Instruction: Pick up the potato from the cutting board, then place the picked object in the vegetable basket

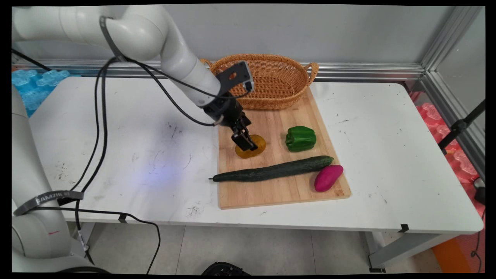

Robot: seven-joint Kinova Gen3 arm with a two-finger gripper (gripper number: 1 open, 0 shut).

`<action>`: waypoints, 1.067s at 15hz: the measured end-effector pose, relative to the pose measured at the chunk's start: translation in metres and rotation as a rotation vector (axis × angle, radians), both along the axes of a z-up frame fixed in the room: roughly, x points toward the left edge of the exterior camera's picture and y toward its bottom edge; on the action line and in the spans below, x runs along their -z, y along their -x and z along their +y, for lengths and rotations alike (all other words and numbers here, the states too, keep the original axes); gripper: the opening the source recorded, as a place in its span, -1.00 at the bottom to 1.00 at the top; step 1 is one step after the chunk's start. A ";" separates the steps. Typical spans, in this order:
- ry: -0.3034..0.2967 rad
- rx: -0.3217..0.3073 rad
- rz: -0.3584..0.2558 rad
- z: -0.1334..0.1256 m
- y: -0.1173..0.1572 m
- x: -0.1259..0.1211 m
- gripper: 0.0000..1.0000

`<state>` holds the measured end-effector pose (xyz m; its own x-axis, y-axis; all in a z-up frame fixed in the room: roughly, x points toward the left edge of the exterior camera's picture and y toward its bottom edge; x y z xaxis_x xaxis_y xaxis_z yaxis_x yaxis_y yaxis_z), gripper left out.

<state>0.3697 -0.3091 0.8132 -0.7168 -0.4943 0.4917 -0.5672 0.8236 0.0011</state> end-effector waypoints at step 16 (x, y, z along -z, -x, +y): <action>-0.025 -0.016 0.017 -0.010 0.010 0.037 -1.00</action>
